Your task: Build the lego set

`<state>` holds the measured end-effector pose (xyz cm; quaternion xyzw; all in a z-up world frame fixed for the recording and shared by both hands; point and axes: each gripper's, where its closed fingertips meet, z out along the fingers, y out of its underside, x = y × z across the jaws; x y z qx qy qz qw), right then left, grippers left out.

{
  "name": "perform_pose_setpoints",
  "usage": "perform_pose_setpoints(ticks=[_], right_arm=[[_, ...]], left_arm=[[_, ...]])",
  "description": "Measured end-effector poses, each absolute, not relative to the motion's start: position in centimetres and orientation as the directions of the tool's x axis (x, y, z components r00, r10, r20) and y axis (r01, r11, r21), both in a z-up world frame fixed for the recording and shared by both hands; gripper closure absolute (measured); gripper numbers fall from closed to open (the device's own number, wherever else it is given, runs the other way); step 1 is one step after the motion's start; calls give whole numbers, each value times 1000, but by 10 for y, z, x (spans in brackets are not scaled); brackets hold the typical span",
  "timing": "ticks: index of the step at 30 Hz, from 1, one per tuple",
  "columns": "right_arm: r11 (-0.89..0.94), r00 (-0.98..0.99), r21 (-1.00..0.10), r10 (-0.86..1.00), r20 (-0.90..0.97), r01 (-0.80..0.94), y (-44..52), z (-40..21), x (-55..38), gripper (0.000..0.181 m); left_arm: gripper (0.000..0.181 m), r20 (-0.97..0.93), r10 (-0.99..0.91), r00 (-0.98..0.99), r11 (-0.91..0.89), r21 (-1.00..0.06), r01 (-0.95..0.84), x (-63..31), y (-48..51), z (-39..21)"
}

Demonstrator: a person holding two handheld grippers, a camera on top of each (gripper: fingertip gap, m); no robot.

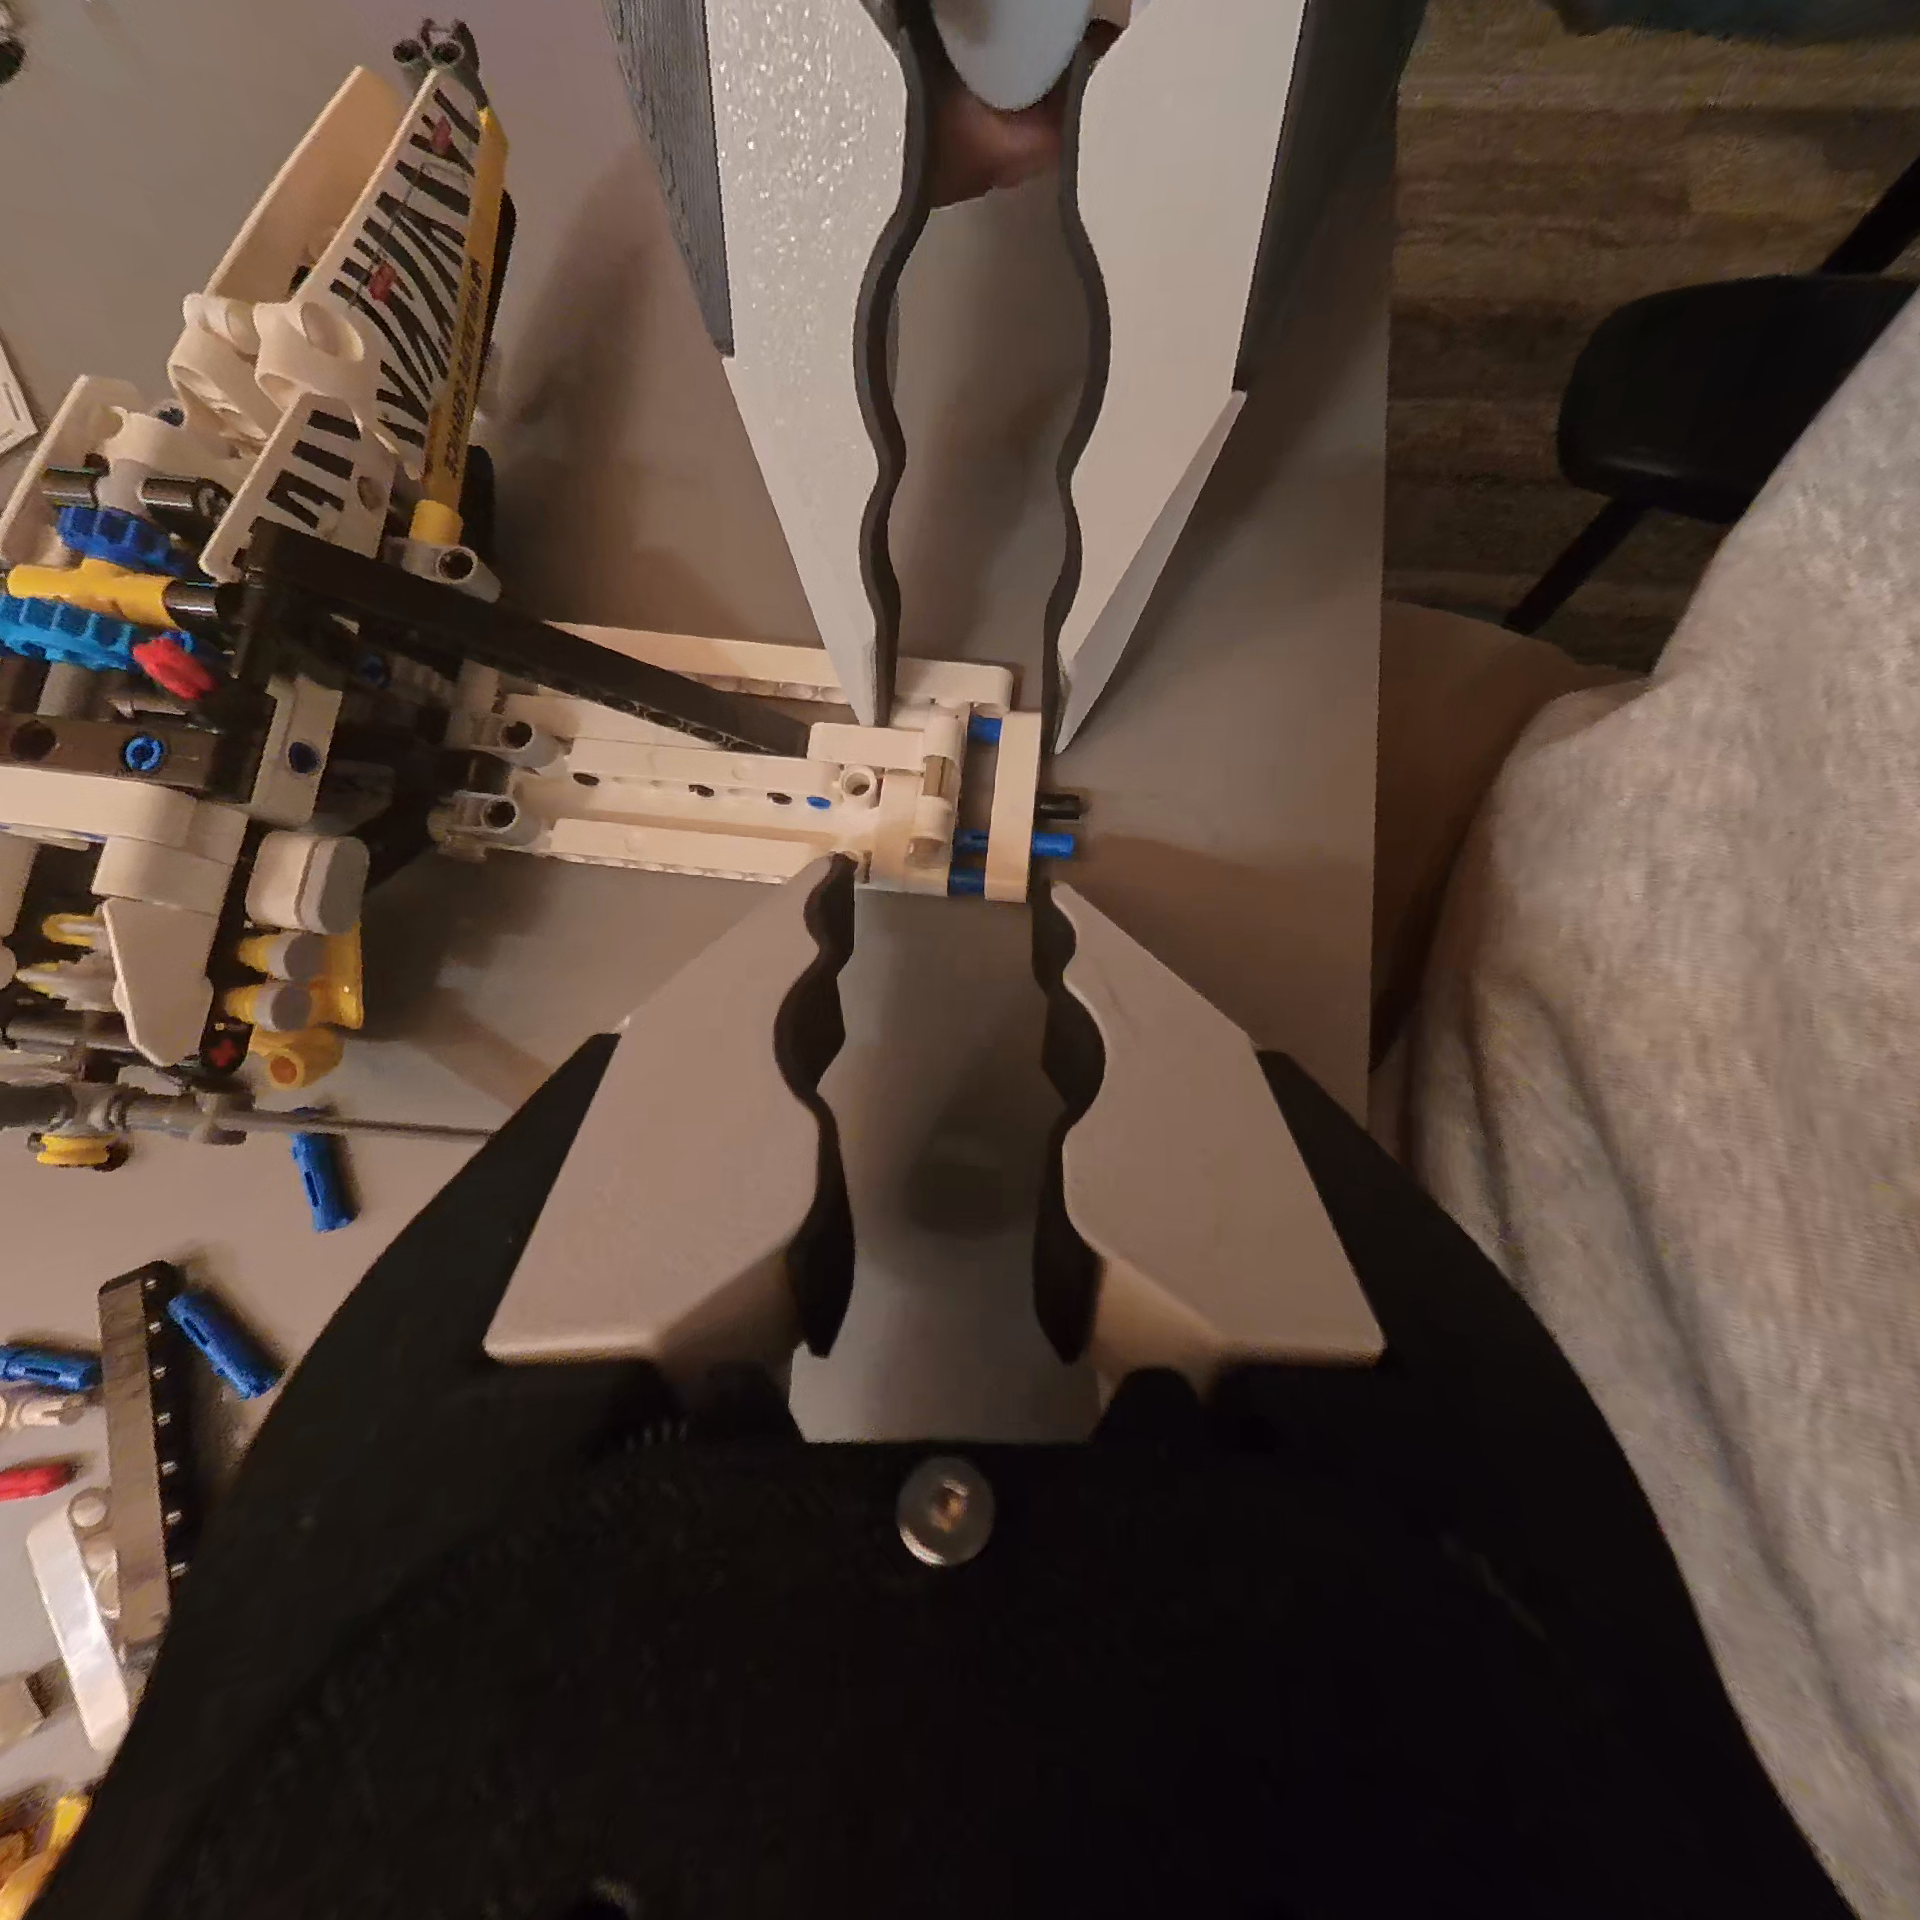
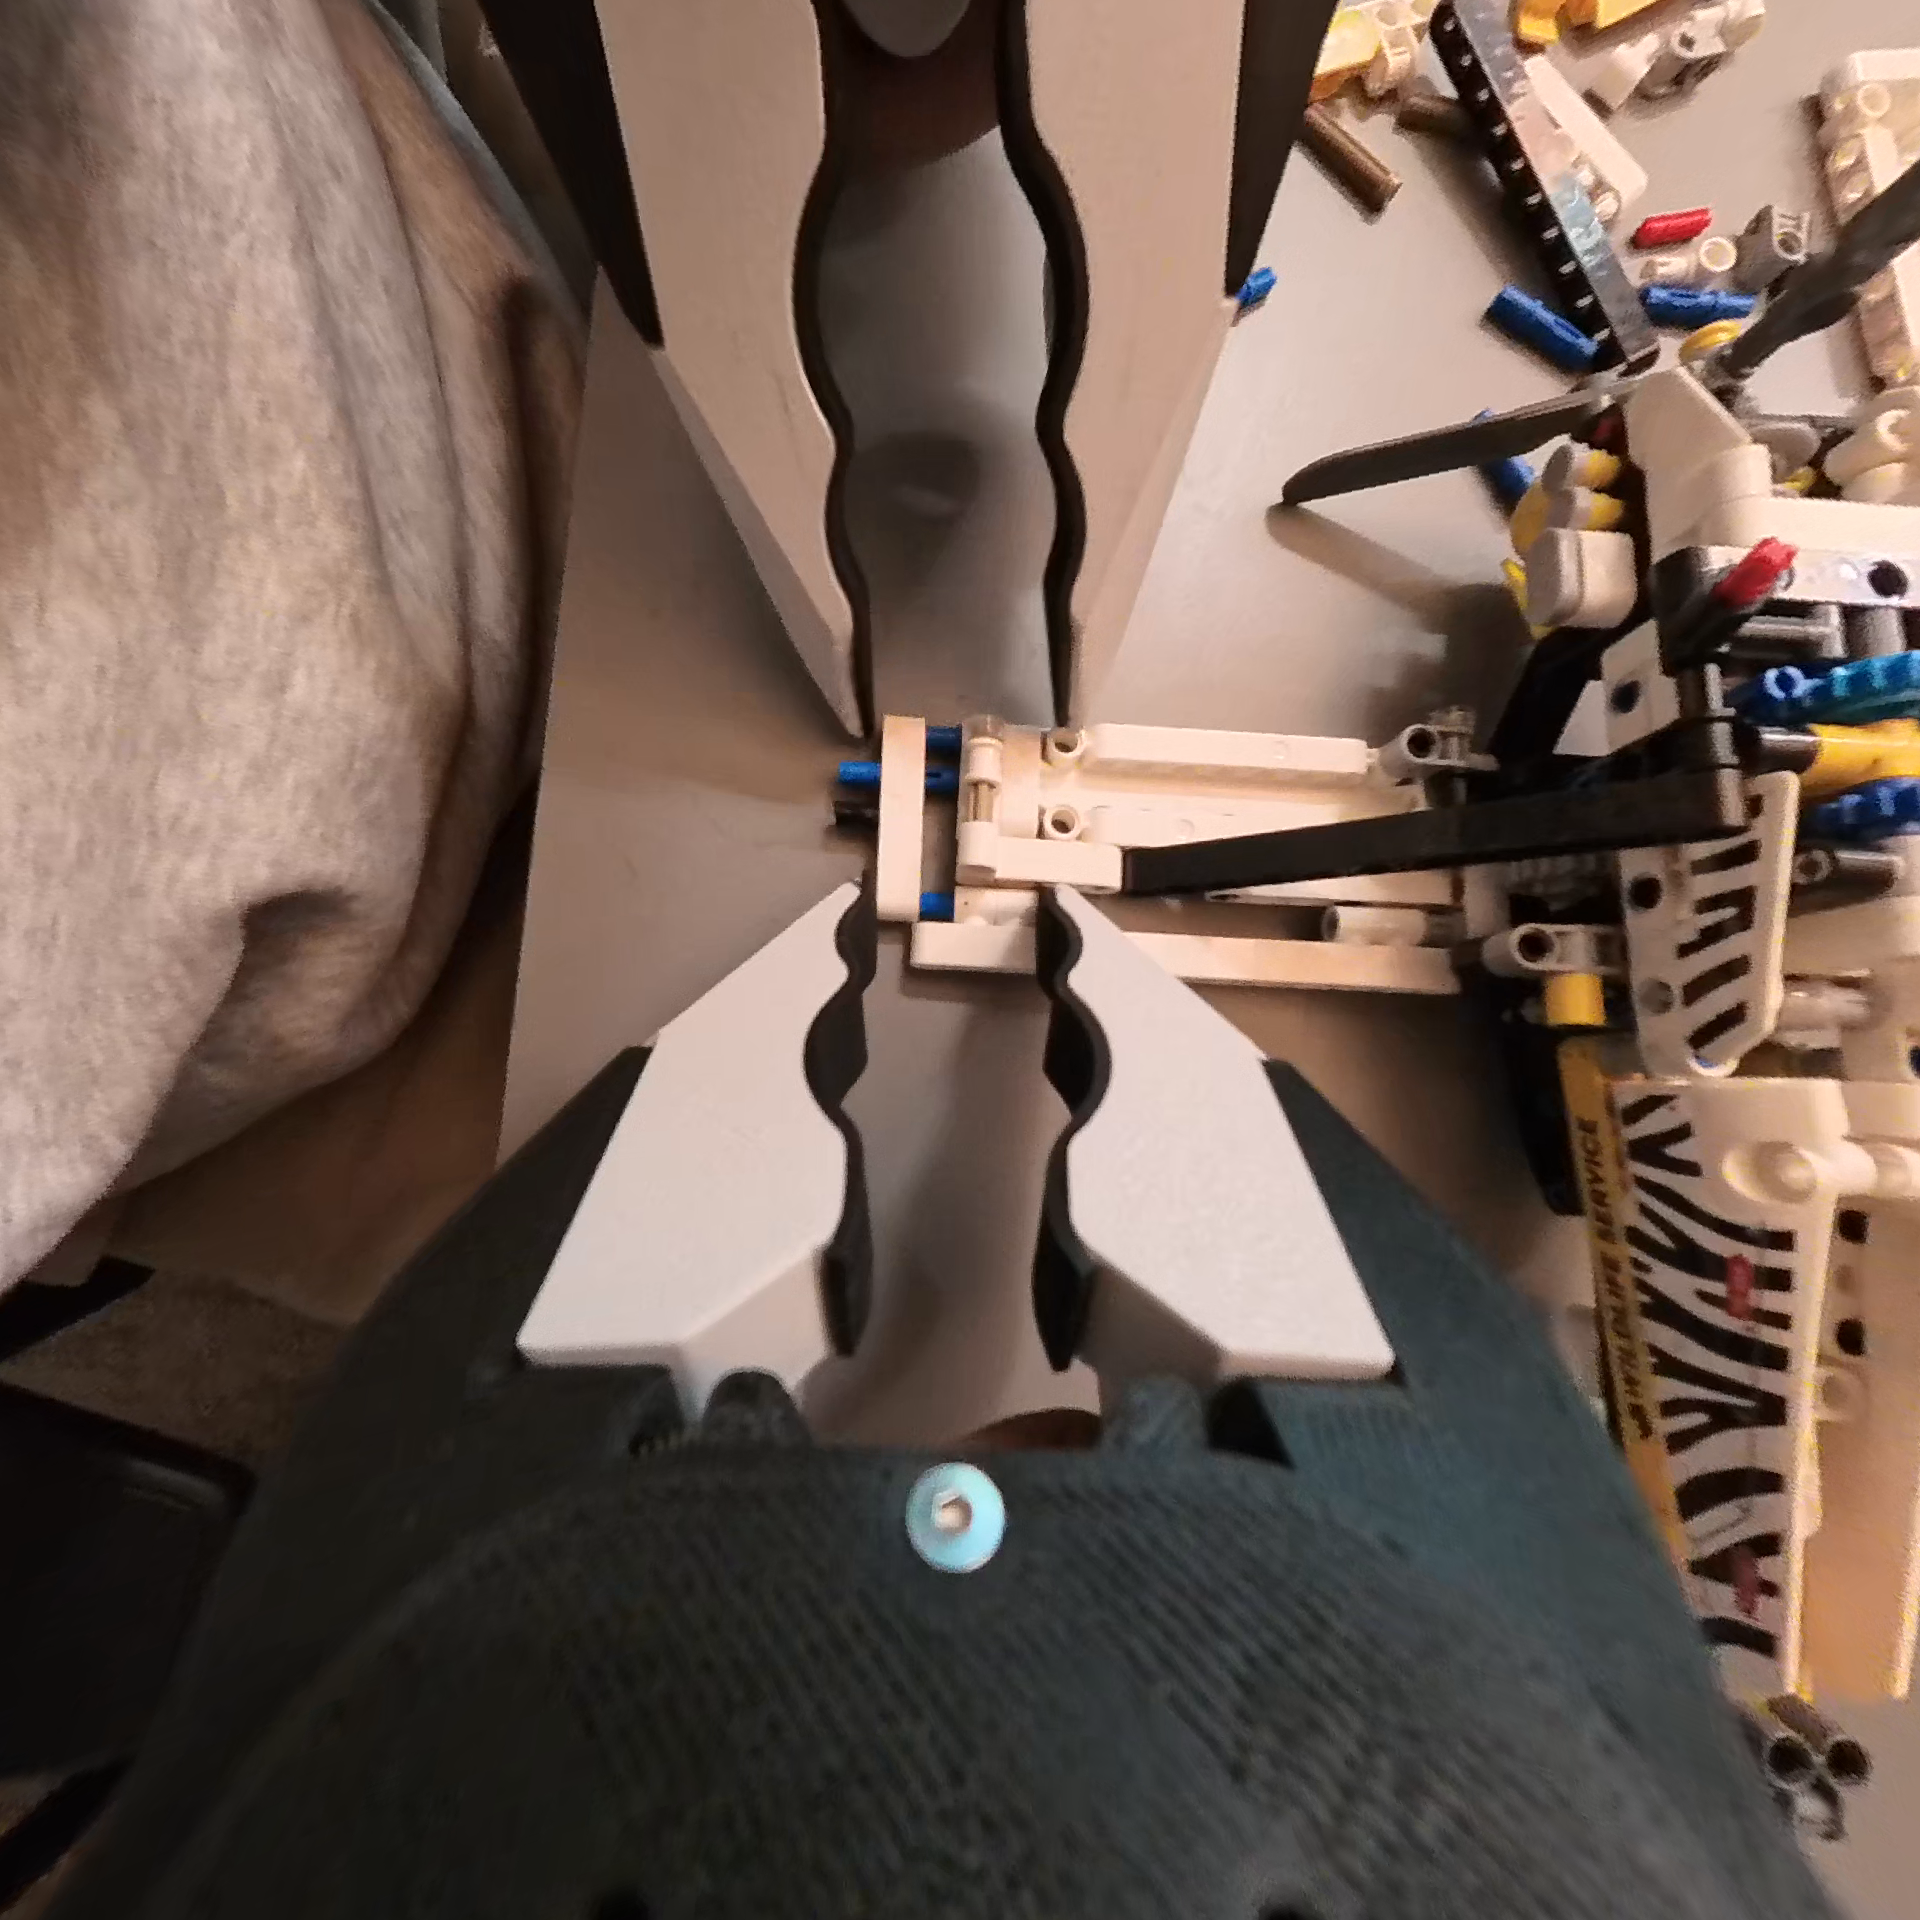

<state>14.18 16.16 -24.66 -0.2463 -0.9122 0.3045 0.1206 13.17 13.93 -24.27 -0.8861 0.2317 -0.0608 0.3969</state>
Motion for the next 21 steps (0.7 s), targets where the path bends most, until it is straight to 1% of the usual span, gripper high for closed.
perform_pose_setpoints(ticks=[14,21], right_arm=[[687,-830,-638,542,133,347,160,-246,139,151],[670,-847,-651,526,75,358,159,-248,138,151]], left_arm=[[152,-77,-487,870,-569,-727,-383,133,140,-244],[152,-74,-491,868,-569,-727,-383,132,140,-244]])
